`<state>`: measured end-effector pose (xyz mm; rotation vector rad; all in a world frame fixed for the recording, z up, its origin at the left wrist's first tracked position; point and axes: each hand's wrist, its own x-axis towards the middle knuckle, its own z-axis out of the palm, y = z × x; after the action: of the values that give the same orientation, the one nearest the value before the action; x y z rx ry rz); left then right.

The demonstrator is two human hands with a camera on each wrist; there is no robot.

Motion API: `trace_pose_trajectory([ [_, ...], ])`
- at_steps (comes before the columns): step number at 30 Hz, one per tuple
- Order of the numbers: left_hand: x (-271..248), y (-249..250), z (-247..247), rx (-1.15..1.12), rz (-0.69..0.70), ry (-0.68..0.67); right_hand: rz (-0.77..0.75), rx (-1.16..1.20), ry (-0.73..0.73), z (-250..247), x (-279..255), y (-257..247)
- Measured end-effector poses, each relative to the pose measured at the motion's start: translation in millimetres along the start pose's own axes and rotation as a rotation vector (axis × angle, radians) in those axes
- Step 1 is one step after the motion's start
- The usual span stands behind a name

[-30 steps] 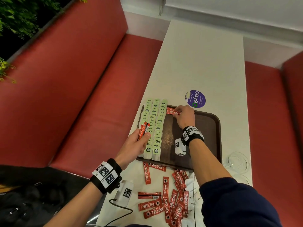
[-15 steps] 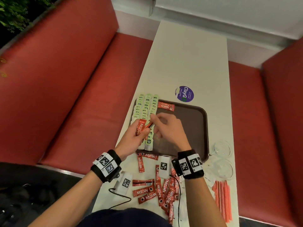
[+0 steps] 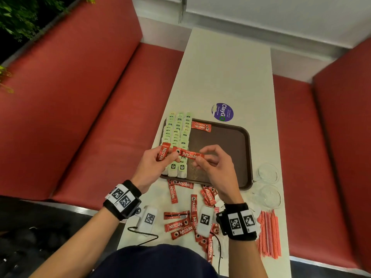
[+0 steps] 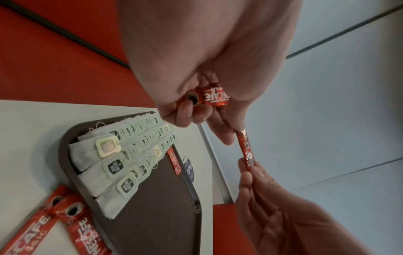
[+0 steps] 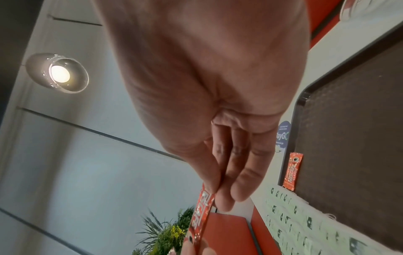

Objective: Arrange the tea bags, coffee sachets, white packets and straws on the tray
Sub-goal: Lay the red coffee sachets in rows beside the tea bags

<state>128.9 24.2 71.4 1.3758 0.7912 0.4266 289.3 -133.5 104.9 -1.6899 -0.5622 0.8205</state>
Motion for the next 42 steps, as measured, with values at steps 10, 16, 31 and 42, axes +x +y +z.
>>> trace_pose_trajectory([
  [10, -1.1, -7.9, 7.1, 0.171, -0.074, -0.231, -0.105, 0.055, 0.236, 4.3, 8.9, -14.0],
  [16, 8.5, 4.1, 13.0, 0.166, -0.02, -0.256, -0.231, -0.363, -0.026, 5.1, 25.3, -22.7],
  [31, 24.5, -16.9, 17.2, -0.167, -0.072, 0.016, 0.029, -0.169, -0.055, -5.6, 11.2, 8.0],
  [42, 31.4, -24.4, 23.3, 0.04, -0.115, -0.128, -0.215, -0.411, 0.095, -6.0, 30.7, -0.5],
])
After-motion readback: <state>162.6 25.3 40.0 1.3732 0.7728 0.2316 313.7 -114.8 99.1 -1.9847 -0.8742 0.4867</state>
